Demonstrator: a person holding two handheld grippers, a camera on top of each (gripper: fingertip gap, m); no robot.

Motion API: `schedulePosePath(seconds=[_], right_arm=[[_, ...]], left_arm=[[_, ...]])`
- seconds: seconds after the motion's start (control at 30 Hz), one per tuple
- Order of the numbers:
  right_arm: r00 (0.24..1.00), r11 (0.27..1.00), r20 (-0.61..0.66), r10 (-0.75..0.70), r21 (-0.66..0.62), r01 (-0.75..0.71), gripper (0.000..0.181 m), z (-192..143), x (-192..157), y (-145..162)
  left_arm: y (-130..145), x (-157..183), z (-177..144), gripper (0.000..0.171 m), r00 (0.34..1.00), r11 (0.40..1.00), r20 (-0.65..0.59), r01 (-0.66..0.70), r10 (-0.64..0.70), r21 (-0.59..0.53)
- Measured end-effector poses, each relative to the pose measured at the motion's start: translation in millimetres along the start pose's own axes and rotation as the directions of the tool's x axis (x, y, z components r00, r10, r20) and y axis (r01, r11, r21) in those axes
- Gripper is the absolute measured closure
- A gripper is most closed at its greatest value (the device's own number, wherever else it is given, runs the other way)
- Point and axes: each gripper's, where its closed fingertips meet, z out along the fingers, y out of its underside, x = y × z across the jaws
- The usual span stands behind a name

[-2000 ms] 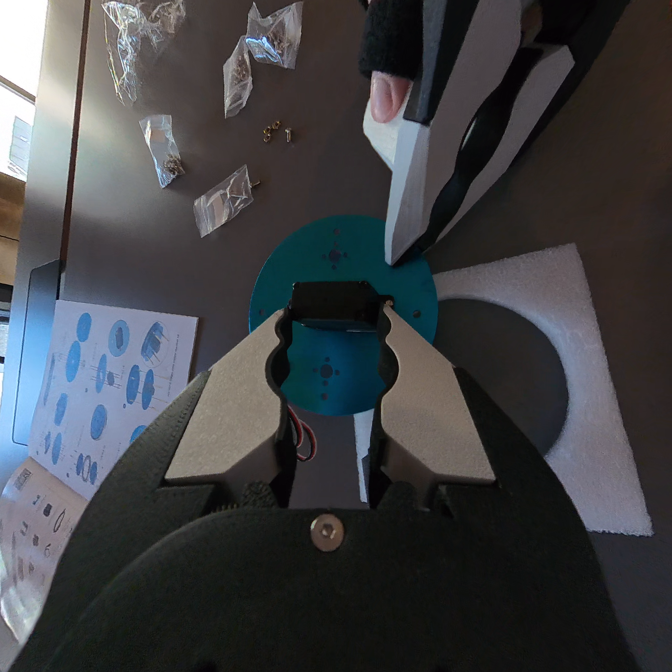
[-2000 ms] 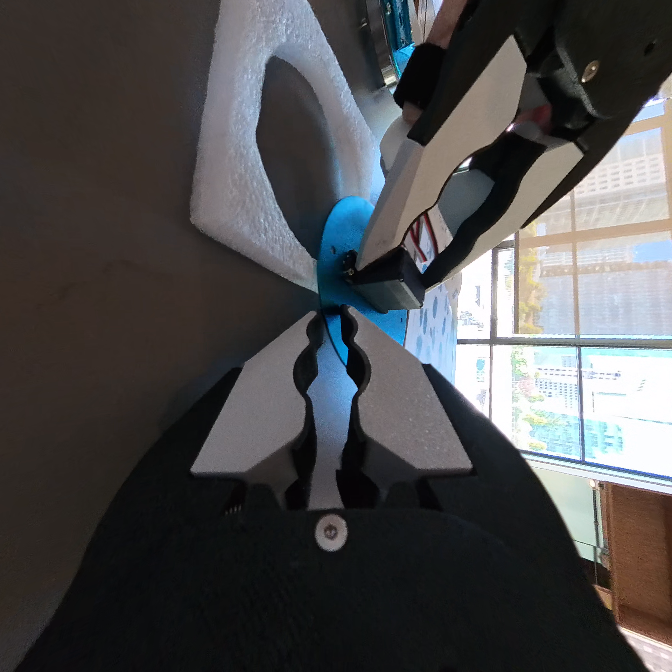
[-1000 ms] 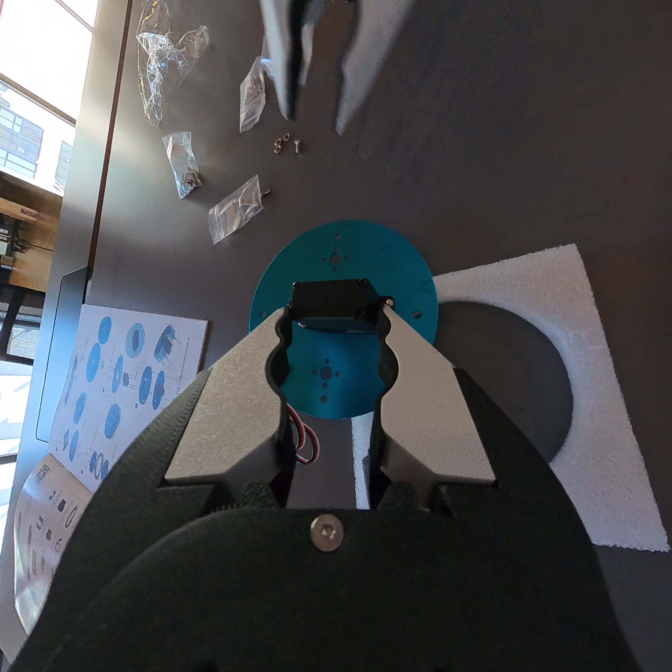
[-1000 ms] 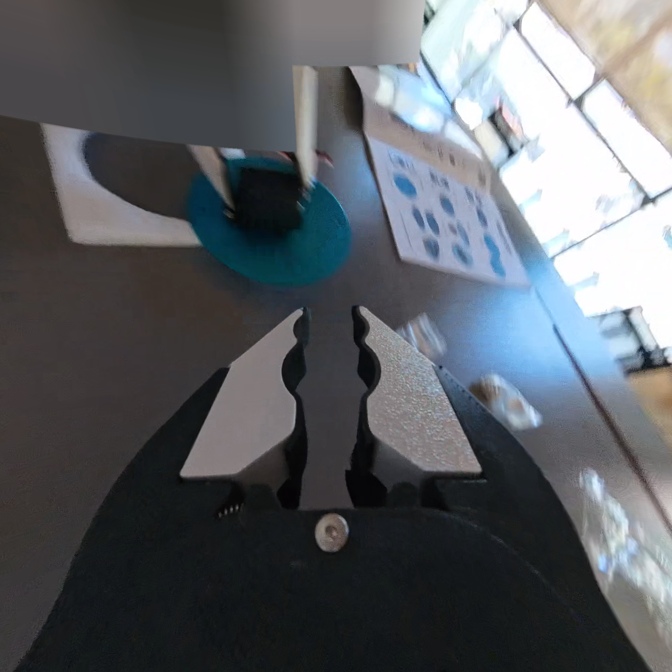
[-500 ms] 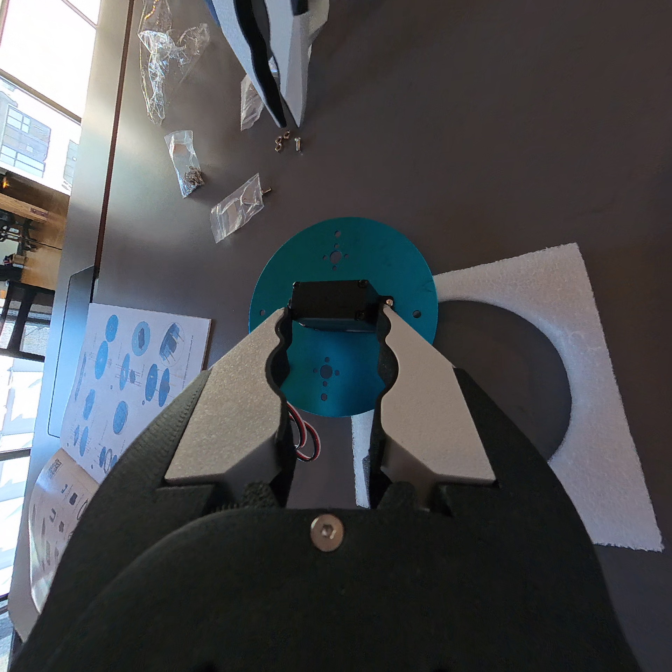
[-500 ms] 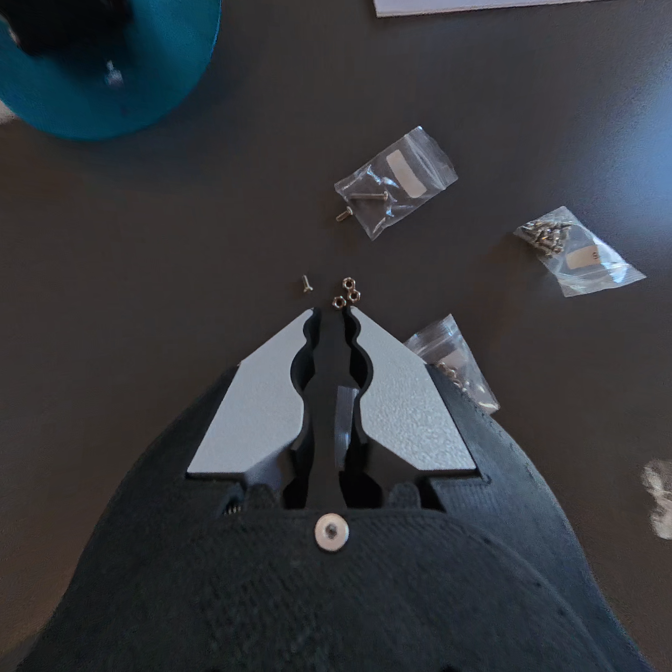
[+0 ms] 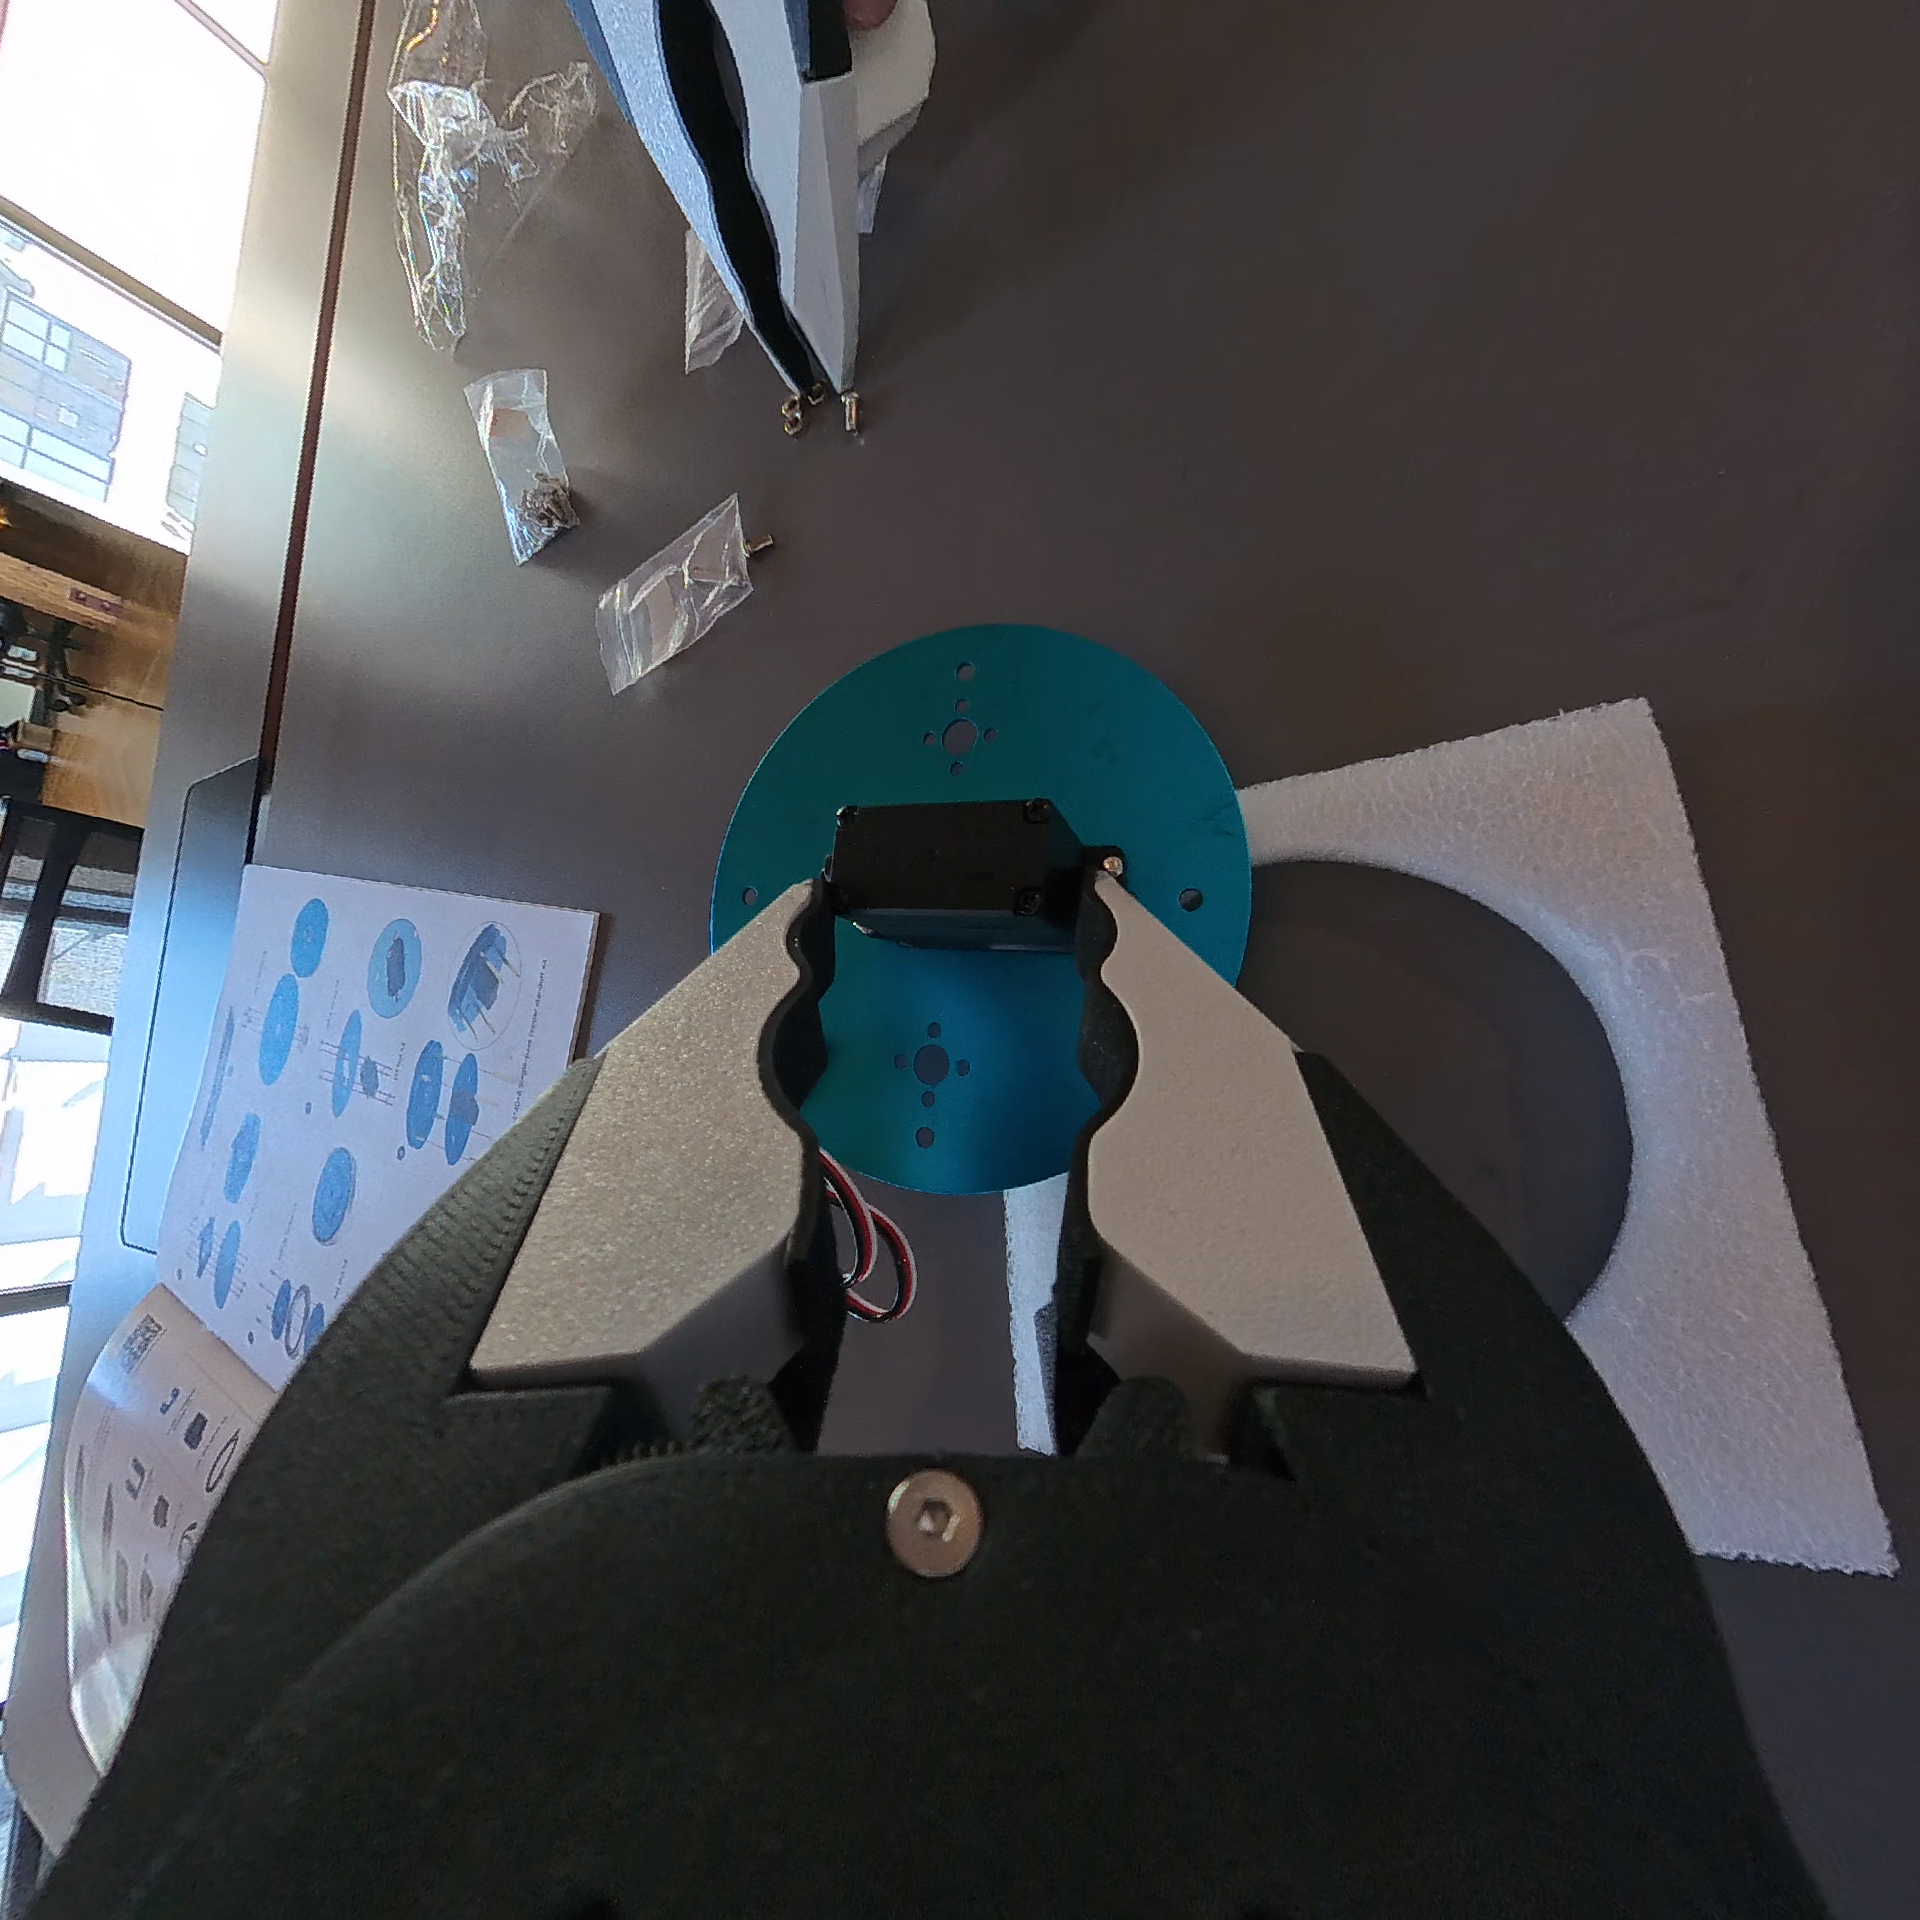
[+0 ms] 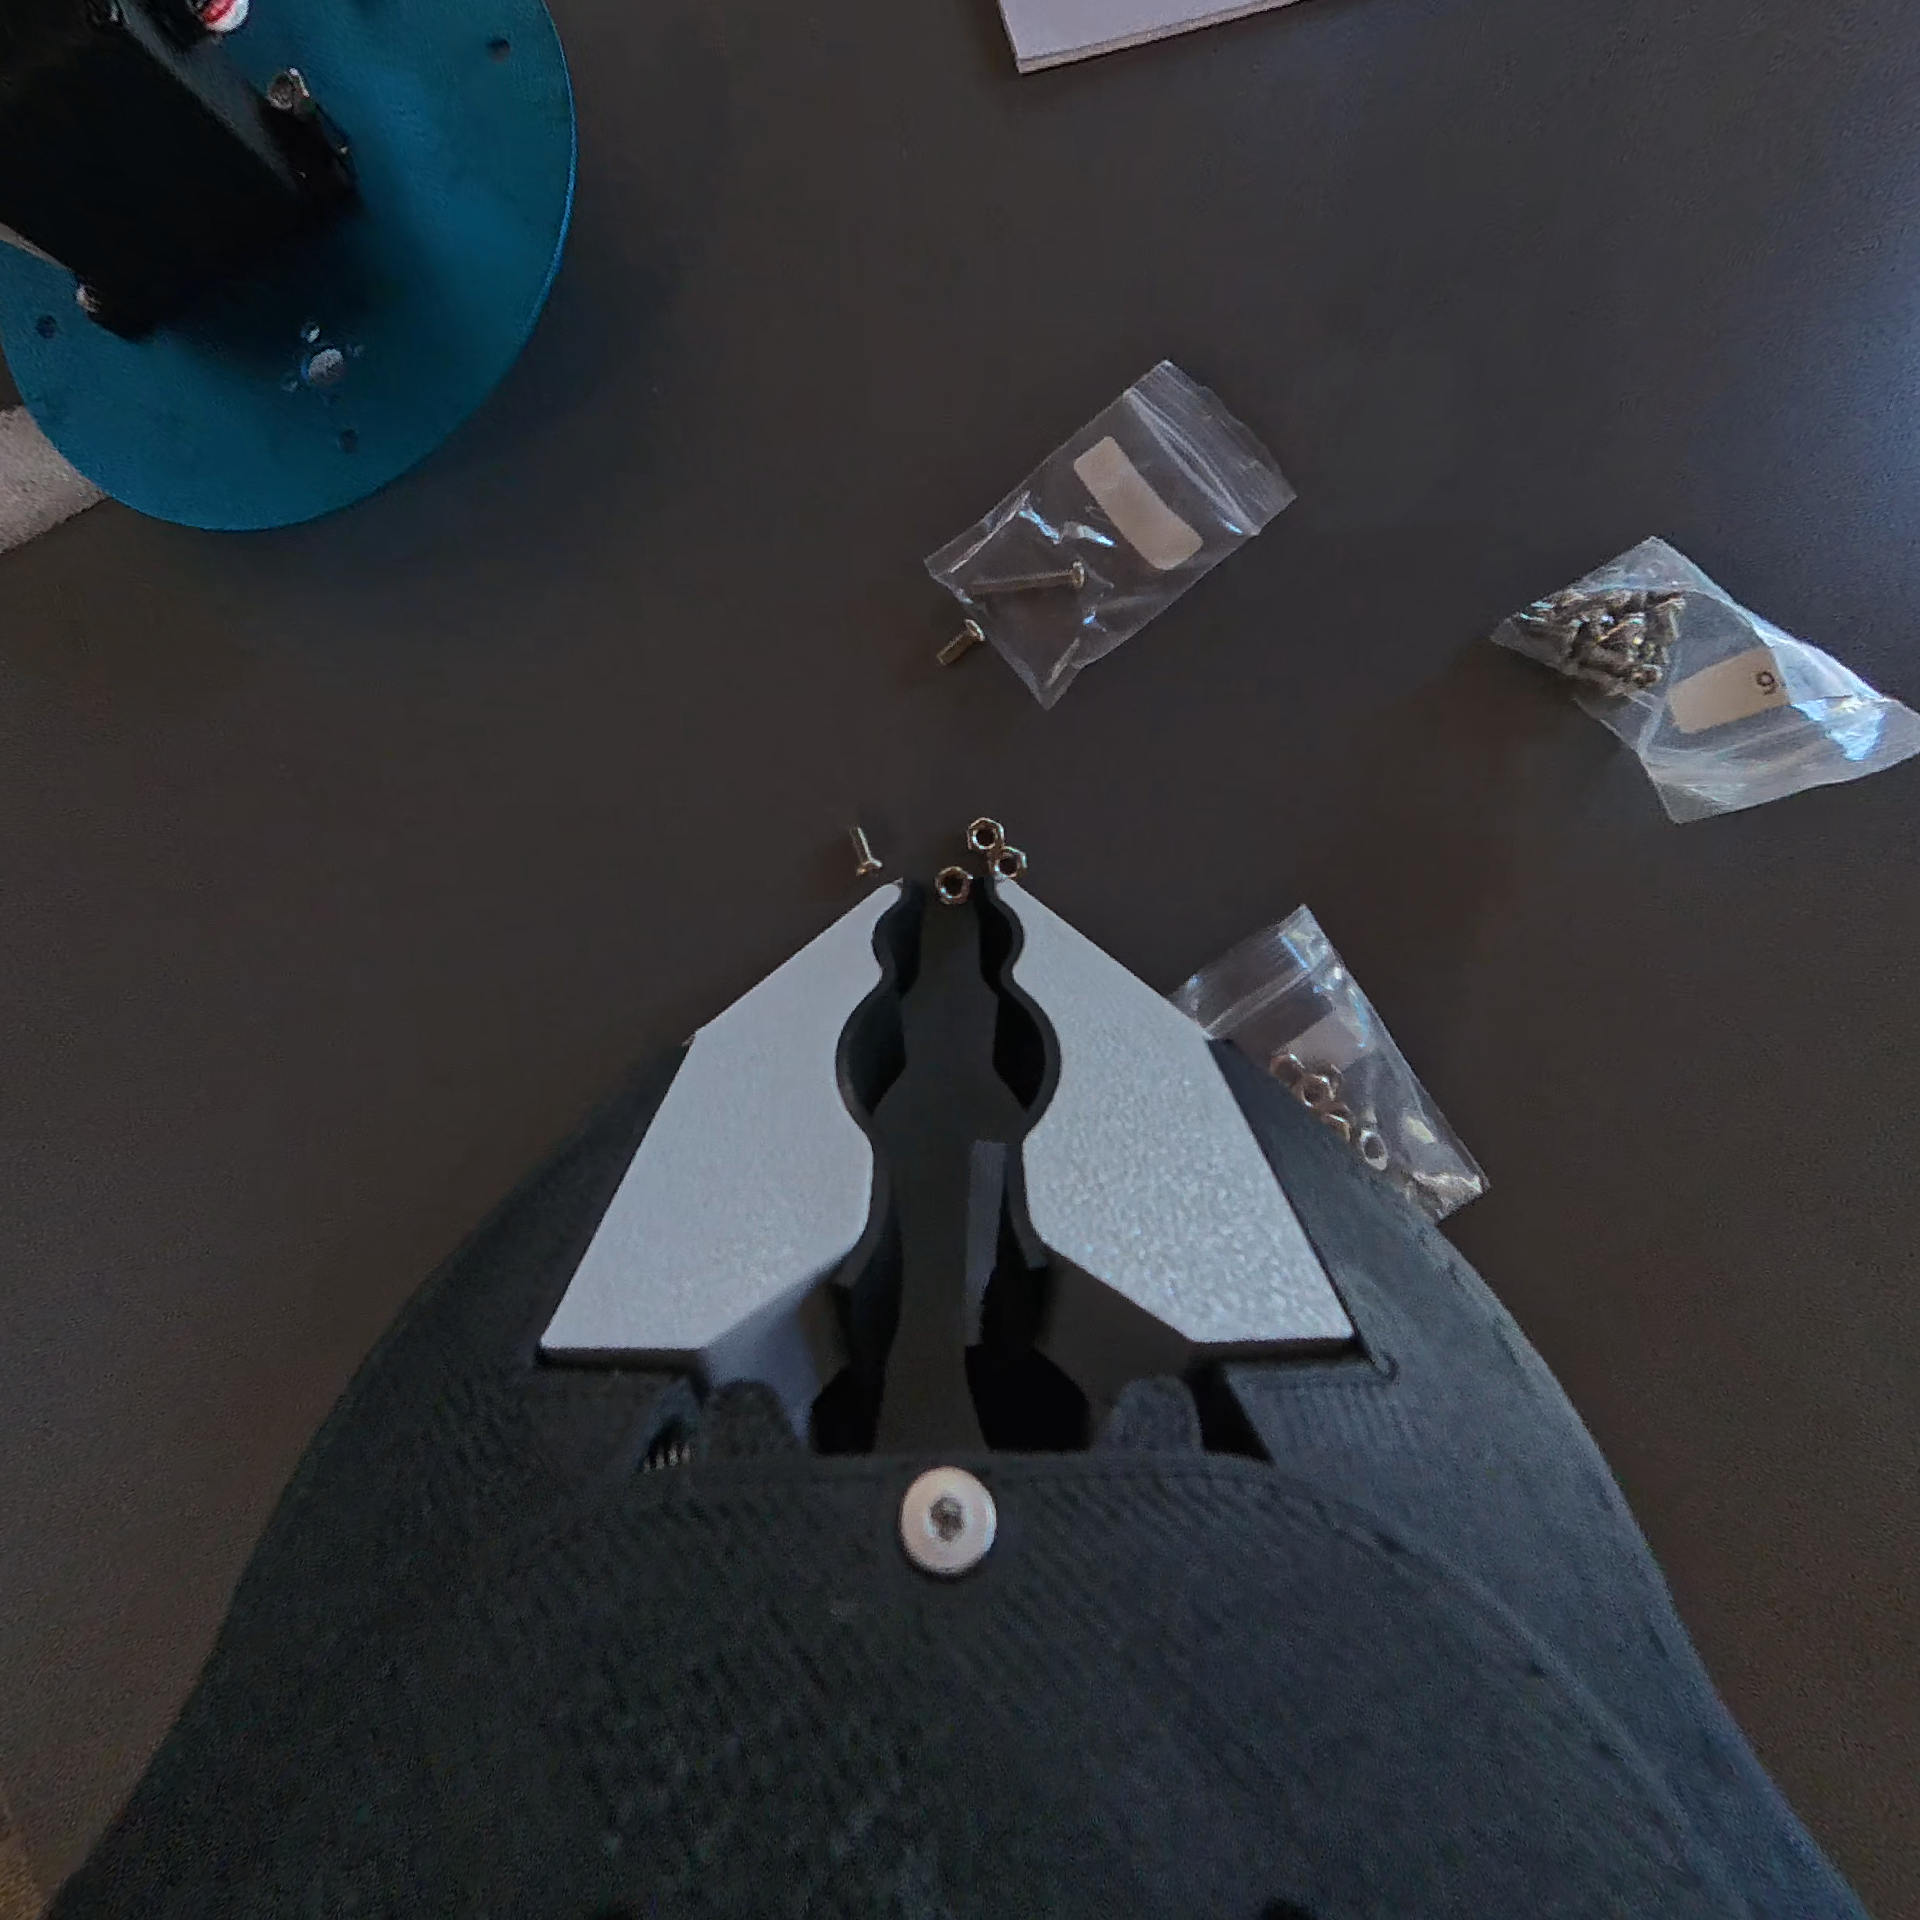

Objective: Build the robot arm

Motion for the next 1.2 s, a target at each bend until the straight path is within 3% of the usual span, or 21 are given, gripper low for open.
schedulePosePath(seconds=[0.17, 0.27, 0.4, 0.47, 0.53, 0.63, 0.77, 1.03, 1.2], right_arm=[[0.998, 0.999, -0.04, -0.039, -0.017, 0.039, 0.175, -1, -1, 0], [0.989, 0.992, -0.103, -0.109, 0.059, 0.116, 0.175, -12, -11, -20], [0.936, 0.882, -0.114, -0.333, 0.314, 0.352, 0.176, -28, -101, -87], [0.916, 0.849, -0.102, -0.387, 0.347, 0.398, 0.176, -12, -141, -100], [0.916, 0.855, -0.119, -0.384, 0.329, 0.401, 0.176, 6, -157, -103], [0.949, 0.898, -0.103, -0.299, 0.304, 0.317, 0.175, 25, -162, -102], [0.959, 0.924, -0.178, -0.219, 0.279, 0.263, 0.176, 37, -157, -100], [0.917, 0.931, -0.329, -0.227, 0.203, 0.304, 0.176, 46, -153, -95], [0.919, 0.938, -0.335, -0.207, 0.199, 0.284, 0.176, 46, -153, -94]], left_arm=[[0, 0, 0, 0.125, 1.0, 1.0, 0.0, -0.001, 0.001, -0.001], [0, 0, 0, 0.125, 1.0, 1.0, -0.002, 0.001, -0.001, -0.002], [0, 0, 0, 0.125, 1.0, 1.0, -0.001, 0.003, -0.003, -0.002], [0, 0, 0, 0.125, 1.0, 1.0, -0.001, 0.003, -0.003, 0.001], [0, 0, 0, 0.125, 1.0, 1.0, 0.001, 0.003, -0.003, 0.007], [0, 0, -1, 0.125, 1.0, 1.0, 0.008, -0.002, 0.002, 0.013], [0, 0, 0, 0.125, 1.0, 1.0, 0.003, 0.005, -0.005, 0.022], [0, -1, 0, 0.125, 0.999, 0.999, -0.015, 0.029, -0.029, 0.043], [0, 0, 0, 0.125, 1.0, 0.999, -0.016, 0.01, -0.009, 0.048]])
